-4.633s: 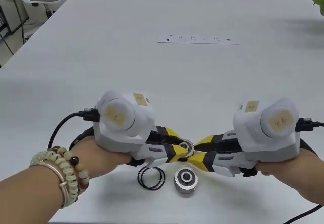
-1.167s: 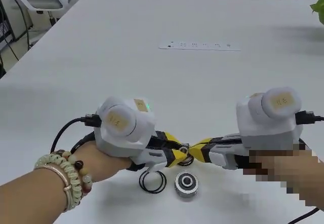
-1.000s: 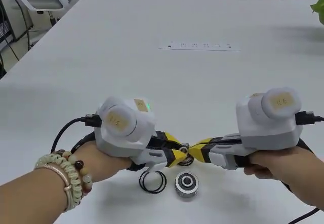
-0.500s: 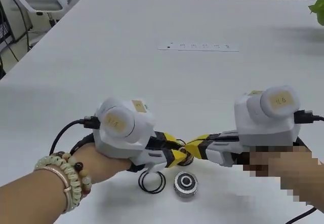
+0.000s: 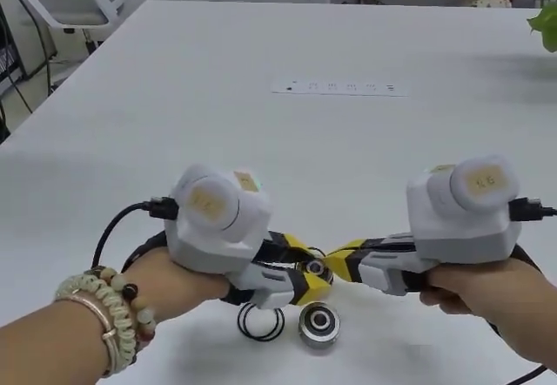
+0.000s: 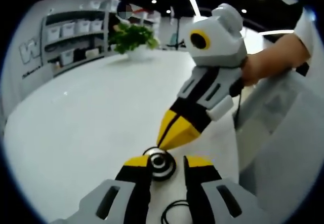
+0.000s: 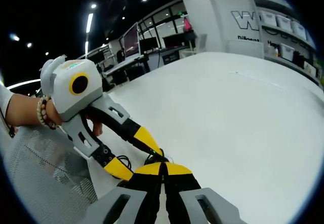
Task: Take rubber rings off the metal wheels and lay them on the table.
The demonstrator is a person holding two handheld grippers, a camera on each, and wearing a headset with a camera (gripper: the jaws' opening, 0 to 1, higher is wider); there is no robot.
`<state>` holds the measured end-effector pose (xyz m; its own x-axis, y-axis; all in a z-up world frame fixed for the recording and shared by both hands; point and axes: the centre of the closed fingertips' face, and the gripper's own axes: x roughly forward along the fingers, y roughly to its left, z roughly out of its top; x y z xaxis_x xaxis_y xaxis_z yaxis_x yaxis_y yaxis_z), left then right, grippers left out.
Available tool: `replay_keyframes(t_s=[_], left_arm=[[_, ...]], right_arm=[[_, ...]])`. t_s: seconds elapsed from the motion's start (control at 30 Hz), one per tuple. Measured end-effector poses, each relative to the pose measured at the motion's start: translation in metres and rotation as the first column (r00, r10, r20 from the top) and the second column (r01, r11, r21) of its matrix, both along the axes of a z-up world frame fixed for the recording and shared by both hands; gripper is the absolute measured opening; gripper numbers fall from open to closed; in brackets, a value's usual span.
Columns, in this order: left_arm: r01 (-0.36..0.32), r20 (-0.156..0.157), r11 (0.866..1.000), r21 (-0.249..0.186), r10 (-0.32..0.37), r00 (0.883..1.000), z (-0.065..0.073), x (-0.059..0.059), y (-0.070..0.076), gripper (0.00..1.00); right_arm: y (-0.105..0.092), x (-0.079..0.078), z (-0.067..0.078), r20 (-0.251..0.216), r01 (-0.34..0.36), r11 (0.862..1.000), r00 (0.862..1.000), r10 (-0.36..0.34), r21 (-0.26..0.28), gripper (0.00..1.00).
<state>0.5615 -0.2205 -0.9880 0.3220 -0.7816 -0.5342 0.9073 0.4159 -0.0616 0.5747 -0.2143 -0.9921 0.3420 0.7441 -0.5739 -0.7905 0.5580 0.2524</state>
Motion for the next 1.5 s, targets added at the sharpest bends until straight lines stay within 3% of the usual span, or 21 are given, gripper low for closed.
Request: replay_keyframes(t_s=[0.03, 0.2, 0.4, 0.53, 0.67, 0.73, 0.87, 0.93, 1.0, 1.2, 1.5], left_arm=[[0.008, 0.015, 1.0, -0.008, -0.008, 1.0, 0.006, 0.0, -0.001, 0.27], [0.02, 0.025, 0.998, -0.052, -0.019, 1.0, 0.026, -0.002, -0.001, 0.33], [0.059, 0.019, 0.998, -0.017, -0.058, 0.998, 0.038, -0.012, 0.008, 0.39], [0.069, 0.043, 0.998, -0.014, -0.068, 0.997, 0.054, -0.017, 0.017, 0.43], [0.084, 0.087, 0.996, 0.025, -0.086, 0.993, 0.065, -0.024, 0.034, 0.47], [0.058, 0.09, 0.998, 0.028, -0.06, 0.994, 0.069, -0.025, 0.044, 0.49], [-0.026, 0.092, 0.999, -0.041, 0.03, 0.995, 0.085, -0.031, 0.064, 0.54], [-0.053, 0.08, 0.998, -0.042, 0.056, 0.995, 0.085, -0.038, 0.076, 0.54], [-0.093, 0.05, 0.995, -0.048, 0.096, 0.994, 0.082, -0.046, 0.089, 0.55], [-0.203, 0.009, 0.978, -0.052, 0.204, 0.979, 0.071, -0.066, 0.122, 0.58], [-0.275, -0.025, 0.96, -0.044, 0.274, 0.961, 0.06, -0.083, 0.141, 0.6]], right_arm=[[-0.001, 0.001, 0.002, 0.003, 0.004, 1.0, 1.0, -0.004, 0.005, 0.0], [-0.005, 0.005, 0.009, -0.003, 0.036, 0.999, 0.999, -0.036, 0.035, 0.0], [-0.002, 0.005, 0.016, -0.006, 0.05, 0.996, 0.999, -0.05, 0.067, 0.0], [0.004, 0.001, 0.021, -0.008, 0.04, 0.995, 0.999, -0.04, 0.088, 0.0], [0.01, -0.003, 0.025, -0.01, 0.02, 0.994, 1.0, -0.019, 0.104, 0.0], [0.014, -0.007, 0.026, -0.017, 0.006, 0.994, 1.0, -0.004, 0.113, 0.0], [0.024, -0.02, 0.025, -0.057, -0.04, 0.991, 0.997, 0.048, 0.128, 0.0], [0.029, -0.026, 0.024, -0.058, -0.065, 0.99, 0.996, 0.073, 0.124, 0.0], [0.034, -0.033, 0.024, -0.067, -0.093, 0.988, 0.993, 0.102, 0.124, 0.0], [0.044, -0.05, 0.017, -0.103, -0.163, 0.979, 0.979, 0.176, 0.12, 0.0], [0.046, -0.064, 0.003, -0.141, -0.212, 0.974, 0.965, 0.221, 0.076, 0.0]])
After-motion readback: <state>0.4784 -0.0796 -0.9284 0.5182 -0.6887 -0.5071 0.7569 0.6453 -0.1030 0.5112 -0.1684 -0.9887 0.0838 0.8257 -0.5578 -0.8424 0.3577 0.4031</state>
